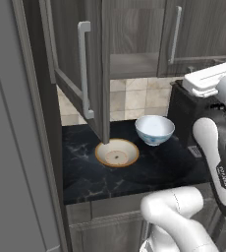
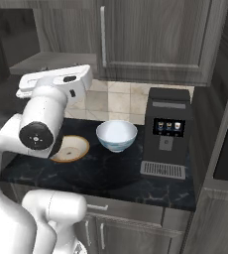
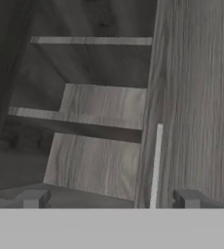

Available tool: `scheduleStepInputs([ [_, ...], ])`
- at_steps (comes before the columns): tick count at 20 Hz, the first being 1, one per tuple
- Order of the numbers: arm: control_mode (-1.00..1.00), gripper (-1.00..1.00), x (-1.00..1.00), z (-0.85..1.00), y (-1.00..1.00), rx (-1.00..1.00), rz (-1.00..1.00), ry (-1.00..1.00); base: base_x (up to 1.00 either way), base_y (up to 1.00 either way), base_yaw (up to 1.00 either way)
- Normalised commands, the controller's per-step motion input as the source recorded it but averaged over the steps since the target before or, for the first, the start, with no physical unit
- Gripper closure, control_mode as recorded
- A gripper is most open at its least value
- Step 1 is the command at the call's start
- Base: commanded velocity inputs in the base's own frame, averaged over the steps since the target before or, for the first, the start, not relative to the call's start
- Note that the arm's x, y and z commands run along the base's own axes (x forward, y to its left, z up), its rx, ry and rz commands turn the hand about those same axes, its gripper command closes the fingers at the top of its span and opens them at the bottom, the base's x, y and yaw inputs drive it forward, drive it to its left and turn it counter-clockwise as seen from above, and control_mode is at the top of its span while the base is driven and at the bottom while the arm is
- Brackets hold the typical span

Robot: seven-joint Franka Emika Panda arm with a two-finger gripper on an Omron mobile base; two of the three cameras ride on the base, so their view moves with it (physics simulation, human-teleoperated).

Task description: Open the cabinet. Pick the bowls from the counter and place them in the cabinet. Then close the cabinet.

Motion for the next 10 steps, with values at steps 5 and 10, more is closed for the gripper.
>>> scheduleStepInputs([
  [5,-1.00,-1.00,0.62,0.00,-0.24,0.01,0.11,0.00,0.00,0.00,0.00],
  [10,-1.00,-1.00,0.65,0.00,-0.08,0.00,0.01,0.02,0.00,0.00,0.00],
])
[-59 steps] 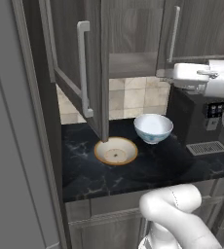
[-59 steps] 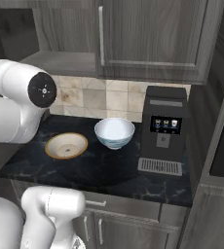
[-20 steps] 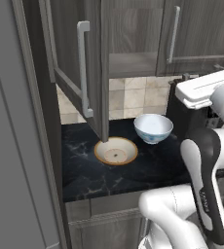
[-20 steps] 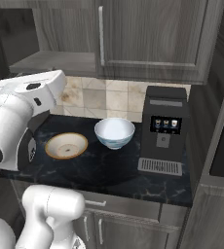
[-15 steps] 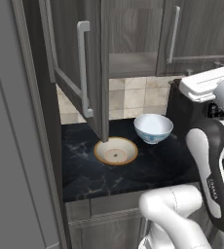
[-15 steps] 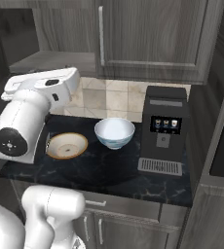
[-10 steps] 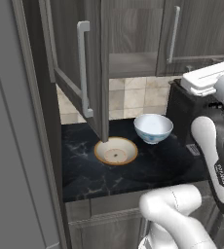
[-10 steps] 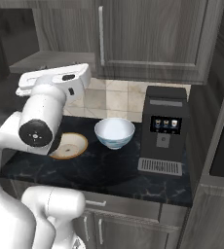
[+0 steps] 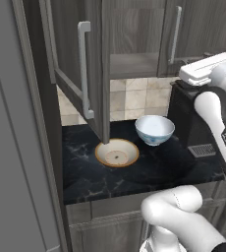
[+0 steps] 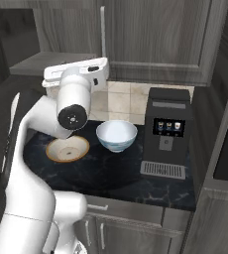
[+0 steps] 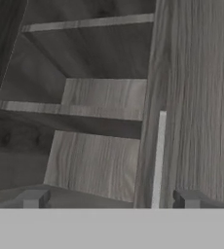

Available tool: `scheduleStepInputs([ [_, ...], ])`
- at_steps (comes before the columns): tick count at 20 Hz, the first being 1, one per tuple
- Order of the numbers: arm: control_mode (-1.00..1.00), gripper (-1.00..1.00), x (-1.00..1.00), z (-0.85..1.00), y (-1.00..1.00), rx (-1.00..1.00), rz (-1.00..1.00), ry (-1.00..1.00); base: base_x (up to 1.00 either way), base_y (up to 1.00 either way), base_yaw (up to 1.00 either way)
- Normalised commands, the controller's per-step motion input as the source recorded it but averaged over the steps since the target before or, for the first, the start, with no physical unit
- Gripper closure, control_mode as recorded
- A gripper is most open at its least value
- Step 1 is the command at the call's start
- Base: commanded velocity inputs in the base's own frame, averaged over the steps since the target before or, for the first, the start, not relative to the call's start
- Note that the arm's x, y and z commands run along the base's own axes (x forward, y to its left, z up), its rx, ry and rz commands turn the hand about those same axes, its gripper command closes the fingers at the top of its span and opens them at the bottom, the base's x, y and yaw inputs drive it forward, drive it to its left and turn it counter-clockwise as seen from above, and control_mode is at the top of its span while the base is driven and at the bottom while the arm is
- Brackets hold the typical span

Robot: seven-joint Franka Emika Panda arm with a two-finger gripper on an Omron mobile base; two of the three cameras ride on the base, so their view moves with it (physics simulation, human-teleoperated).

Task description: Open the cabinet. Pick the bowls from the counter and place them in the cabinet. Then close the cabinet.

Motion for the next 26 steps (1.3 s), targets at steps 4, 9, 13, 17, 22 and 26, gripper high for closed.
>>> scheduleStepInputs([
  [4,-1.00,-1.00,0.64,0.00,-0.04,0.00,-0.02,0.04,0.00,0.00,0.00],
  [9,-1.00,-1.00,0.67,0.00,-0.03,0.01,-0.05,0.03,0.00,0.00,0.00],
  [13,-1.00,-1.00,0.70,0.00,-0.24,0.06,-0.03,0.02,0.00,0.00,0.00],
  [17,-1.00,-1.00,0.70,0.00,-0.39,0.09,0.00,0.02,0.00,0.00,0.00],
  [22,-1.00,-1.00,0.67,0.00,-0.19,0.04,0.00,0.01,0.00,0.00,0.00],
  [26,-1.00,-1.00,0.54,0.00,-0.02,0.00,0.00,0.01,0.00,0.00,0.00],
])
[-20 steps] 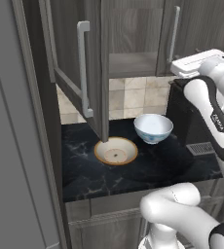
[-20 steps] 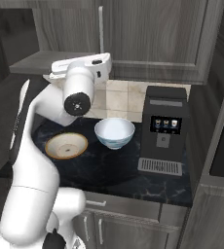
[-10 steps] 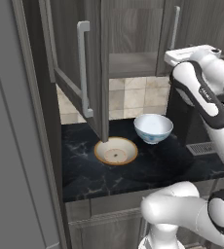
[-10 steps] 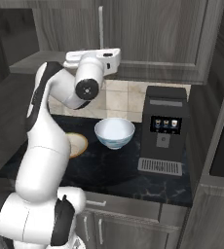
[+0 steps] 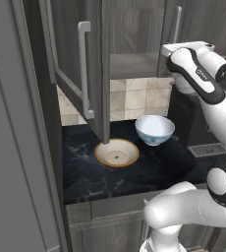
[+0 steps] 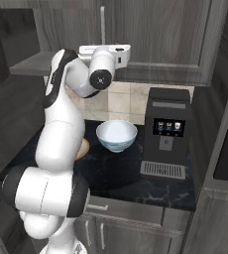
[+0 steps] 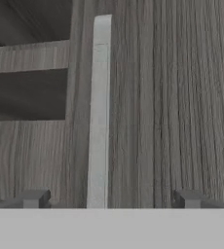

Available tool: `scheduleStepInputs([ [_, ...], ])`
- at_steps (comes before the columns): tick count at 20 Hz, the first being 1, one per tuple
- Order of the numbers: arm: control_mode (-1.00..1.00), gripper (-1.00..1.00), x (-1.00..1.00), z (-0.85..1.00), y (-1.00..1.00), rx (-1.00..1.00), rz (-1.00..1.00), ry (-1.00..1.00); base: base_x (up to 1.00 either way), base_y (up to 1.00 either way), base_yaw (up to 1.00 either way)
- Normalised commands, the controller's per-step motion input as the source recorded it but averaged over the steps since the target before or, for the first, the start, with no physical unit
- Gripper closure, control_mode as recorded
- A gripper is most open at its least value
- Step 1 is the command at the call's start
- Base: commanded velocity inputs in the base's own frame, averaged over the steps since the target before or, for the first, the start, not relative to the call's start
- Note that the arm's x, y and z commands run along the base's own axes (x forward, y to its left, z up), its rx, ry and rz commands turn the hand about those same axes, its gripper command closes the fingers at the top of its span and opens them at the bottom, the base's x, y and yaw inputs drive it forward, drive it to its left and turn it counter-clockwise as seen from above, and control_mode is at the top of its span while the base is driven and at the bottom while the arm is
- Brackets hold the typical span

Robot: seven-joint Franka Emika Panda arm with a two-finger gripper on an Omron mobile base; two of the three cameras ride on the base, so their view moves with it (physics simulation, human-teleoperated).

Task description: Open the cabinet. Pick the bowls from the counter and place them in the cabinet. Then close the cabinet.

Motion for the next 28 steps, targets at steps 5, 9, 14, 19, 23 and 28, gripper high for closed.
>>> scheduleStepInputs([
  [5,-1.00,-1.00,0.47,0.00,0.00,0.00,0.00,0.00,0.00,0.00,0.00],
  [9,-1.00,-1.00,0.57,-0.06,0.00,0.00,0.00,0.00,0.00,0.00,0.00],
  [14,-1.00,1.00,0.59,-0.26,0.16,0.00,0.00,0.00,0.00,0.00,0.00],
  [19,-1.00,1.00,0.11,-0.04,0.03,0.00,0.00,0.00,0.00,0.00,0.00],
  [23,-1.00,1.00,0.00,0.00,0.00,0.00,0.00,0.00,0.00,0.00,0.00],
  [28,-1.00,1.00,0.00,0.00,0.00,0.00,0.00,0.00,0.00,0.00,0.00],
])
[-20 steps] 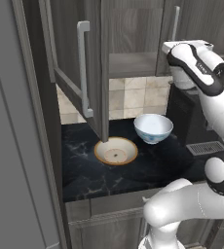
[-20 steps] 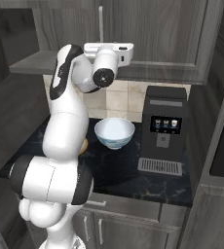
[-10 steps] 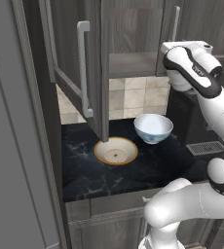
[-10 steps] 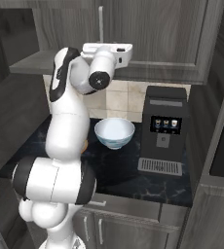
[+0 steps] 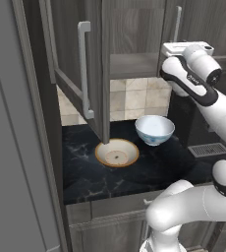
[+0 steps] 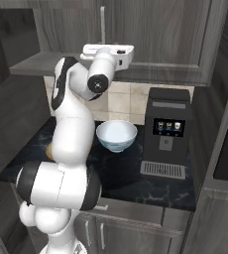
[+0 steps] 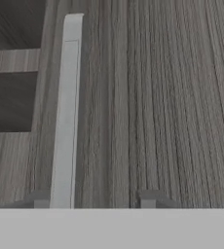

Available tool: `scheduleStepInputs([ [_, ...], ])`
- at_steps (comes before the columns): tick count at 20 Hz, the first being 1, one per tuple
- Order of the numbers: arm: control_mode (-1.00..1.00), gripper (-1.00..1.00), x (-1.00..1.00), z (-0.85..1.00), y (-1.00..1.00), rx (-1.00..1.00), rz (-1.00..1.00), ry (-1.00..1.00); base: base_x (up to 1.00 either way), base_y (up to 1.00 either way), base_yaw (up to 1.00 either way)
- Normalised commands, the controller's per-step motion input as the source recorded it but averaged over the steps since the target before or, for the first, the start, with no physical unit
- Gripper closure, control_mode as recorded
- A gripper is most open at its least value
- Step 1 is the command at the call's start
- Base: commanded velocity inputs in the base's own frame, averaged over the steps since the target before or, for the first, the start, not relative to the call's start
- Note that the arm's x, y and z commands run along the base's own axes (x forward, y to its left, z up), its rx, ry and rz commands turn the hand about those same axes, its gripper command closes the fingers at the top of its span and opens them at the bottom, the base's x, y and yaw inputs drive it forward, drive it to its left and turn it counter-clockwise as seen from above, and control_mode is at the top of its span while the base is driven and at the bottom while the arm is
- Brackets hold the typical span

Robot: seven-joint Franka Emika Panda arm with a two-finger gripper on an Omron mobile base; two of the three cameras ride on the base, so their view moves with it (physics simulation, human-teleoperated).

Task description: Open the cabinet. Pick the bowls from the counter and place them in the cabinet. Then close the cabinet.

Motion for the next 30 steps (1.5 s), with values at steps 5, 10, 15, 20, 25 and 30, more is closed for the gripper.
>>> scheduleStepInputs([
  [5,-1.00,1.00,0.00,0.00,0.00,0.00,0.00,0.00,0.00,0.00,0.00],
  [10,-1.00,1.00,0.00,0.00,0.00,0.00,0.00,0.03,0.00,0.00,0.00],
  [15,-1.00,1.00,0.00,0.00,0.00,0.00,0.00,0.04,0.00,0.00,0.00],
  [20,-1.00,1.00,-0.13,0.00,-0.42,0.00,-0.01,0.01,0.00,0.00,0.00],
  [25,-1.00,1.00,-0.50,0.00,-1.00,0.00,-0.09,0.03,0.00,0.00,0.00],
  [30,-1.00,1.00,-0.54,0.00,-1.00,0.00,-0.10,0.05,0.00,0.00,0.00],
])
